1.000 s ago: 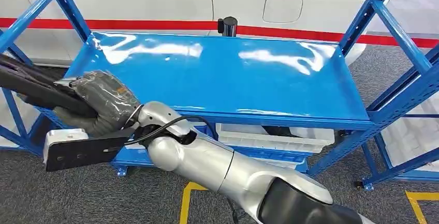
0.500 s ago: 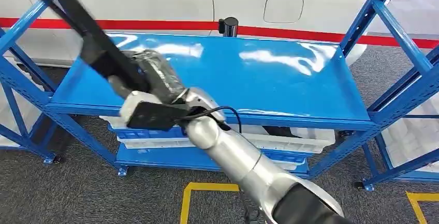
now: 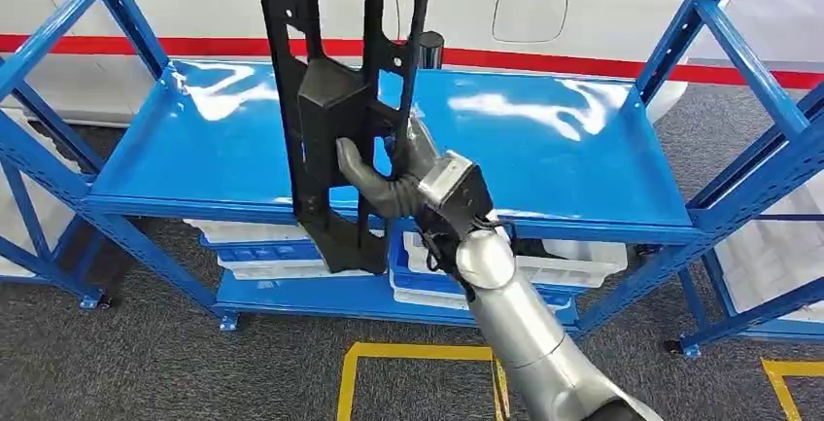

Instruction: Take the parts from the cabinet and place them on the table.

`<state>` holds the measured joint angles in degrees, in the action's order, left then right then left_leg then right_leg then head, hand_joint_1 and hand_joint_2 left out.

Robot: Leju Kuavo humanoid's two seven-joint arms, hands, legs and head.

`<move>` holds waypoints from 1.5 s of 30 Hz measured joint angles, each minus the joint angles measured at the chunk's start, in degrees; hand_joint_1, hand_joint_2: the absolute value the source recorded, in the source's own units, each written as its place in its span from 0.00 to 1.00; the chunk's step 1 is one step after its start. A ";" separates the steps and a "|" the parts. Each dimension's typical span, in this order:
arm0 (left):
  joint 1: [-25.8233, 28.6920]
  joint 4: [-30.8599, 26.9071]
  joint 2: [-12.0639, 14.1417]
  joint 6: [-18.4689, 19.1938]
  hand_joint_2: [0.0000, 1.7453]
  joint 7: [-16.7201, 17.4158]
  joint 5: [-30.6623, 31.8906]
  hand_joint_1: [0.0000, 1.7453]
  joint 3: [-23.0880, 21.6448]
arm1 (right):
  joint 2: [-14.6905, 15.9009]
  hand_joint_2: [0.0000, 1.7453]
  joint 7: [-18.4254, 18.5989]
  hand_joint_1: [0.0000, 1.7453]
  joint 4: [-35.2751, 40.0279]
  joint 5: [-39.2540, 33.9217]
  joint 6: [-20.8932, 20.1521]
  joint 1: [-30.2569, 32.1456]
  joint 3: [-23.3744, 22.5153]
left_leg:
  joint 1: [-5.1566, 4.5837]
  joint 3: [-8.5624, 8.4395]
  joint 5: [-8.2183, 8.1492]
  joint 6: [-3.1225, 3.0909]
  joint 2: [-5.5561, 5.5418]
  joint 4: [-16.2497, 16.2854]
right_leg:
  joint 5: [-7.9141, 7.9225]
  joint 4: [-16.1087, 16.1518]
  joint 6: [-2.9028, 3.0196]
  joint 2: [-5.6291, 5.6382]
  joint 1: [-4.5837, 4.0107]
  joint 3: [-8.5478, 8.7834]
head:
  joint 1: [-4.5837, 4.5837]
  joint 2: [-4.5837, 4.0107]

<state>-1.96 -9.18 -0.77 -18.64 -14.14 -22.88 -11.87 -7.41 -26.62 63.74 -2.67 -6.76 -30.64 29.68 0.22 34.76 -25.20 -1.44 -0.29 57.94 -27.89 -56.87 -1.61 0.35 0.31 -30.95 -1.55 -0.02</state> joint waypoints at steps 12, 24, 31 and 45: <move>-0.03 0.00 -0.09 -0.48 1.00 -0.11 0.00 0.00 0.00 | 0.00 1.00 0.77 1.00 4.94 -4.54 -2.22 1.21 -0.66 | -0.04 -0.01 0.00 0.00 0.00 0.01 | -0.01 0.00 0.00 -0.02 0.02 0.03 | 0.02 0.00; -0.06 0.00 -0.26 0.79 1.00 -1.14 -0.44 0.00 -0.02 | 1.22 1.00 1.90 1.00 11.69 -7.01 -3.54 5.11 -0.94 | 0.31 -0.84 1.05 -1.47 0.32 -1.59 | -0.24 -0.06 -0.79 -0.05 0.48 -0.19 | 0.04 0.00; -0.25 -0.02 -0.42 1.44 1.00 -1.44 -0.79 0.00 0.00 | 2.69 1.00 2.06 1.00 12.24 -7.95 -4.04 6.42 -0.55 | 0.78 -0.37 1.82 -1.04 0.48 -1.87 | -5.33 -13.80 -2.30 -0.09 1.50 -5.62 | -0.09 0.00; -0.25 0.00 -0.26 1.92 1.00 -1.79 -0.15 0.00 0.00 | 3.96 1.00 0.92 1.00 13.22 -7.88 -3.91 9.84 -0.50 | 1.55 6.77 -9.36 2.18 0.16 18.31 | 1.92 -1.67 1.26 0.20 0.87 -3.20 | 0.33 0.00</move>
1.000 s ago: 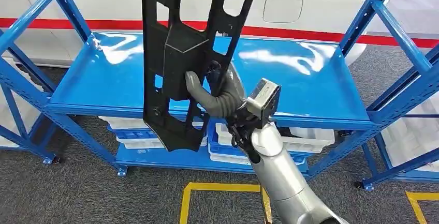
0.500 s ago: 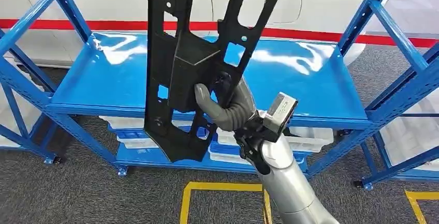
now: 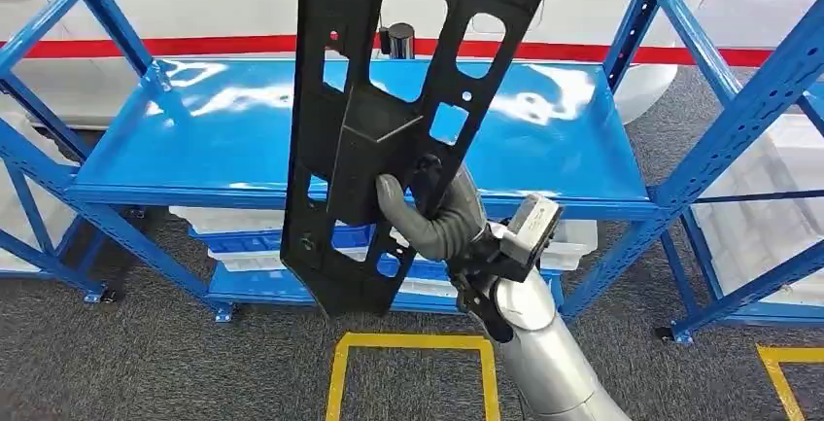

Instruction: Take the parts from the cabinet and place them on the table.

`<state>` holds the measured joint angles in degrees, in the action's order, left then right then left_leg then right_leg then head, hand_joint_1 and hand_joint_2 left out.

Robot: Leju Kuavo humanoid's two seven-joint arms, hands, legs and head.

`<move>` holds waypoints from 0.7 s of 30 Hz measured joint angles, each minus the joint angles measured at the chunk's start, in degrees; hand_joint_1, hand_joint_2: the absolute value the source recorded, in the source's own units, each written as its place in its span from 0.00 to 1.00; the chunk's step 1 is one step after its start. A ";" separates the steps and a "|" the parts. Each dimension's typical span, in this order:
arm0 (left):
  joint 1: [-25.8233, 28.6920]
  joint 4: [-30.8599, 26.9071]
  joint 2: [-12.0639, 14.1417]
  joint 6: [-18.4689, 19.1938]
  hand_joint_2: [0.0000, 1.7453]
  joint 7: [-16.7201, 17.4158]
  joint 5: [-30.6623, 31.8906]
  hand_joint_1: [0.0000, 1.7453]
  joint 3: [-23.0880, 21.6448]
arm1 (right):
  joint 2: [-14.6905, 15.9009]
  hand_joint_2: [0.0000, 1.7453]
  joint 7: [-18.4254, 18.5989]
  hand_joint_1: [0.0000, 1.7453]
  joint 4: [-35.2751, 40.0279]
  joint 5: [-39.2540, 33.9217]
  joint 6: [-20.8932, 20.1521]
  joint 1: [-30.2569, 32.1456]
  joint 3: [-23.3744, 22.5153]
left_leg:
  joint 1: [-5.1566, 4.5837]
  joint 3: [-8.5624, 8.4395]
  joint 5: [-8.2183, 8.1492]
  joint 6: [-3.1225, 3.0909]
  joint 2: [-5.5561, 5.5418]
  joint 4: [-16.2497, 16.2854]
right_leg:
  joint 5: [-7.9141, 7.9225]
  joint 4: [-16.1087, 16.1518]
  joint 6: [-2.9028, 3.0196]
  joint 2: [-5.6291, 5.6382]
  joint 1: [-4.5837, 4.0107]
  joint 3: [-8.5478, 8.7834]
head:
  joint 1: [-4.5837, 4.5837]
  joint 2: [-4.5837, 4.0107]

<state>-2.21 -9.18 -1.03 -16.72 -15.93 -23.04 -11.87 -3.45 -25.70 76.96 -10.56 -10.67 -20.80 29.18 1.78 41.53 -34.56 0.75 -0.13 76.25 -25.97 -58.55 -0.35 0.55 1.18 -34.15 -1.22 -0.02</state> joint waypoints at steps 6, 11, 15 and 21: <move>-0.66 -0.02 0.20 0.00 1.00 0.02 0.17 0.00 -0.02 | 0.00 1.00 -0.11 1.00 0.48 0.11 0.22 0.25 -0.07 | -1.41 -12.80 4.60 -2.03 -0.14 -18.39 | 1.88 0.05 -1.28 -0.18 -0.55 -1.19 | -0.09 0.00; -0.84 -0.02 0.22 -0.02 1.00 0.09 0.26 0.00 0.00 | 0.46 1.00 -0.70 1.00 0.79 1.16 0.20 0.58 -0.02 | -1.54 -11.05 7.44 -3.71 0.38 -19.77 | -1.73 -3.50 -1.82 -0.30 -0.27 -3.57 | -0.20 0.00; -0.70 -0.02 -0.07 0.00 1.00 0.22 0.28 0.00 -0.02 | 1.35 1.00 -1.27 1.00 1.01 2.49 0.26 1.95 0.09 | -1.76 -7.76 9.78 -3.72 0.54 -19.66 | -8.07 -17.49 -2.30 -0.31 -0.27 -6.53 | -0.15 0.00; -0.66 -0.02 -0.26 0.04 1.00 0.33 0.33 0.00 -0.02 | 1.95 1.00 -2.34 1.00 1.33 3.24 0.59 3.03 0.24 | -2.08 -4.74 12.69 -2.39 0.59 -19.05 | -5.04 2.63 -2.21 -0.27 -0.72 8.10 | 0.02 0.00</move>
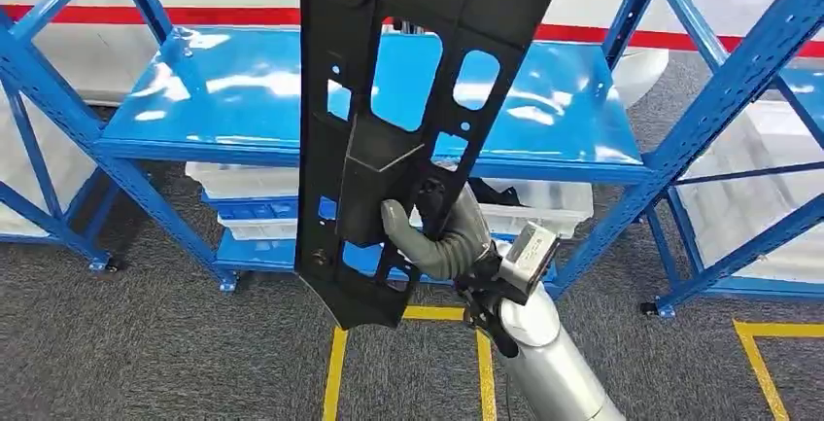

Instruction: Take the parts from the cabinet and place them on the table.

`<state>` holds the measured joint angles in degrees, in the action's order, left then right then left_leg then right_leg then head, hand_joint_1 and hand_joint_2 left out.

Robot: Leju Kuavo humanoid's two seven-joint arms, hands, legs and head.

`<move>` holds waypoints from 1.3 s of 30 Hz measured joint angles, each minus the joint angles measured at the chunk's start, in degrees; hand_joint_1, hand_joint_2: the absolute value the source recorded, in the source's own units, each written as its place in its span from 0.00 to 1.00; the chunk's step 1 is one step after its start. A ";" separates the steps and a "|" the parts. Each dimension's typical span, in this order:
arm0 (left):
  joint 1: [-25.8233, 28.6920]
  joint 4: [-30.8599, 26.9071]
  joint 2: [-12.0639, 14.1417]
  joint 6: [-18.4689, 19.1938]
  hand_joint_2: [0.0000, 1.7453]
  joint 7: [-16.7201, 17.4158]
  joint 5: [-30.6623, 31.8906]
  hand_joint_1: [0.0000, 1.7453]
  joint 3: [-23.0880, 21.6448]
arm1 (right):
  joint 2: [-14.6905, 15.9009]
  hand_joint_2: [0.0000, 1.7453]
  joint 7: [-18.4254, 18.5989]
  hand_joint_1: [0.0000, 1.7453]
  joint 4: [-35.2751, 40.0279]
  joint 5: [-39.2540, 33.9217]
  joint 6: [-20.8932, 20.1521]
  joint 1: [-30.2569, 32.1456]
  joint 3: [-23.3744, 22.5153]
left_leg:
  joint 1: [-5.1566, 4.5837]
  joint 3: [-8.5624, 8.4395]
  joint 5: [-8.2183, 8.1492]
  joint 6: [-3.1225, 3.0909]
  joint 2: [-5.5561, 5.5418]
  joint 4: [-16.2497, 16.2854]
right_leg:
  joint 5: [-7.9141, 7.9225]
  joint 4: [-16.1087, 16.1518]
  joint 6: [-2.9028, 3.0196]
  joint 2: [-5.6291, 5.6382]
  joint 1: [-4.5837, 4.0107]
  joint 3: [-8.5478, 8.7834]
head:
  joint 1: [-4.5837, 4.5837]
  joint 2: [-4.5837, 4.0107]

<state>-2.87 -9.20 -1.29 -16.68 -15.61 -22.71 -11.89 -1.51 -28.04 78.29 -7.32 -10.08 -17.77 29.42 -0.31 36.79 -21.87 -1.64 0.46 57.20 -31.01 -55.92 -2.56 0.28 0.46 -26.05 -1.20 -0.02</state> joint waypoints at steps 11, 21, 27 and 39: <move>0.20 0.02 0.02 0.72 1.00 0.13 1.01 0.00 -0.26 | 1.31 1.00 -1.03 1.00 0.74 0.98 1.99 3.71 0.07 | 1.43 0.86 -8.12 2.91 -0.52 14.79 | 5.57 -0.86 2.15 -0.38 0.45 -6.95 | -0.02 0.00; 0.09 0.02 0.22 -0.33 1.00 1.59 1.31 0.00 -0.61 | 1.35 1.00 -1.18 1.00 2.05 2.51 2.18 5.56 0.50 | 0.75 -6.36 -6.06 -1.42 -0.62 -0.52 | 2.25 -7.38 0.52 -0.32 0.44 -12.00 | -0.24 0.00; 0.48 0.02 0.35 -0.11 1.00 2.80 2.23 0.00 -1.22 | 1.62 1.00 -1.55 1.00 2.10 4.22 2.36 7.04 0.52 | 0.10 -2.91 -3.00 -1.26 -2.48 -0.29 | 0.73 -12.97 -0.60 -0.08 0.17 -9.12 | -0.26 0.00; 0.80 0.04 0.70 0.59 1.00 2.71 1.60 0.00 -1.57 | 0.90 1.00 -1.92 1.00 2.53 5.51 1.29 7.64 0.57 | 1.01 6.09 -10.87 2.72 -1.03 17.58 | 2.39 0.64 2.58 -1.93 0.80 -2.06 | 0.15 0.00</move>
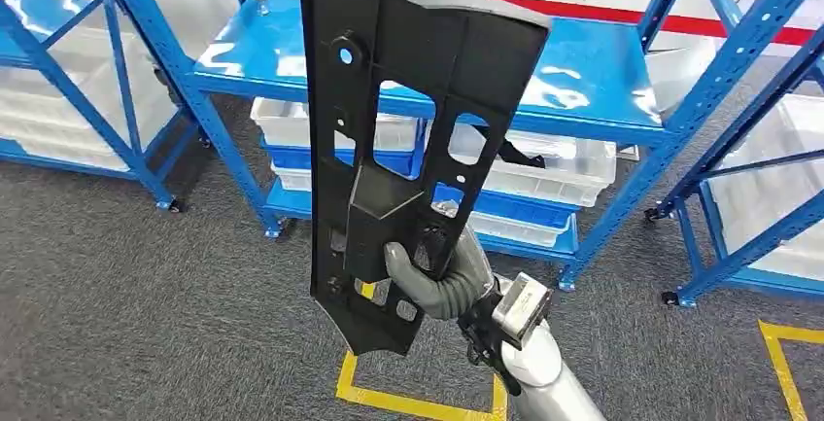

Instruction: Take the parts from the cabinet and place them on the table.

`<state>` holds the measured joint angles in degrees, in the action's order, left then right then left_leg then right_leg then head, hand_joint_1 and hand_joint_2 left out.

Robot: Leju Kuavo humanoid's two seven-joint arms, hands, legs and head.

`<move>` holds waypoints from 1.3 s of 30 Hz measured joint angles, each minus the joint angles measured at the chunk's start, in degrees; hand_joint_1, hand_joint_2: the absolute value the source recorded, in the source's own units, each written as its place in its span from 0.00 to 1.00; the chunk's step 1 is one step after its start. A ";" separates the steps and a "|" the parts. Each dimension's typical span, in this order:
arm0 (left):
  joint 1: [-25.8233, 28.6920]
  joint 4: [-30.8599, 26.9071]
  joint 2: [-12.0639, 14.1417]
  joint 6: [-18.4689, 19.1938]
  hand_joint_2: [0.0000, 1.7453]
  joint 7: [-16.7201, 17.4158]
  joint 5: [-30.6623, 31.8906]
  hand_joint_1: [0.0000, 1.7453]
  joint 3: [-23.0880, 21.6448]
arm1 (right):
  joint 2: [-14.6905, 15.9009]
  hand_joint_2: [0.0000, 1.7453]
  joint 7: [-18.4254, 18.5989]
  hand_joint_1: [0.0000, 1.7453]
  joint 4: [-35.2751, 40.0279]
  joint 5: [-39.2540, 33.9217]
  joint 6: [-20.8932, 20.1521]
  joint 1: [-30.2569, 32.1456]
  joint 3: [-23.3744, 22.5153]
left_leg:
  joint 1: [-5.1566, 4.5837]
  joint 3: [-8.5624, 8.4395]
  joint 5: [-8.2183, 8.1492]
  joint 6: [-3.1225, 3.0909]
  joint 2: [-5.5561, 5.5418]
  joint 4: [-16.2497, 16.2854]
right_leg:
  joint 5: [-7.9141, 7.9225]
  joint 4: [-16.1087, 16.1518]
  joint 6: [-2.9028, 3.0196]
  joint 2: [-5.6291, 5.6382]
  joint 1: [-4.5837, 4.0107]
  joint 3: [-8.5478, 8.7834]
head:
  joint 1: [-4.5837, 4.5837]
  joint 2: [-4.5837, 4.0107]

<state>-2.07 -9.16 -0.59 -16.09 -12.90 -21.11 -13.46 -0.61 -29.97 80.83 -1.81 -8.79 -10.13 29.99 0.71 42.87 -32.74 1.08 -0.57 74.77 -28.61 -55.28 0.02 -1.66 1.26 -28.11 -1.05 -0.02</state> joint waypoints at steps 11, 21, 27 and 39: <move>-0.01 -0.02 0.42 0.00 1.00 -0.04 -0.61 0.00 -0.02 | -0.72 1.00 0.13 1.00 -0.04 -0.24 -1.03 -0.80 0.07 | 0.34 -9.37 7.23 -2.18 2.24 -17.51 | -1.54 -1.82 -2.85 -2.56 -0.35 -0.96 | -0.09 0.00; -0.14 -0.02 0.20 1.62 1.00 -0.26 -0.39 0.00 0.00 | -0.17 1.00 0.04 1.00 -0.02 -0.22 -1.51 0.07 0.11 | -0.53 -8.06 8.02 -2.65 -4.91 -16.62 | -0.62 -2.00 -3.07 6.67 -0.22 -2.21 | -0.20 0.00; 0.17 0.00 0.20 2.27 1.00 -0.28 -0.04 0.00 -0.07 | -0.85 1.00 0.63 1.00 0.61 -0.26 -2.45 0.42 0.07 | -0.42 -5.99 6.54 -0.87 -2.46 -14.32 | 0.45 -1.72 -0.71 3.13 0.46 -2.04 | 0.09 0.00; -0.46 -0.02 0.00 3.30 1.00 -2.91 -0.44 0.00 -0.11 | -1.44 1.00 1.33 1.00 0.68 -0.59 -5.33 0.11 1.24 | -0.64 -8.19 6.94 -1.69 3.11 -16.43 | -0.15 -1.68 -1.63 -4.51 -0.94 -1.73 | -0.17 0.00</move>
<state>-2.53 -9.18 -0.59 -12.79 -15.80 -21.55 -13.57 -2.05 -28.63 81.51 -2.40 -14.12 -10.02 31.23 0.07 34.68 -25.80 -0.61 2.54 58.35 -28.77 -56.95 -1.61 -6.16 0.32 -29.84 -1.22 -0.02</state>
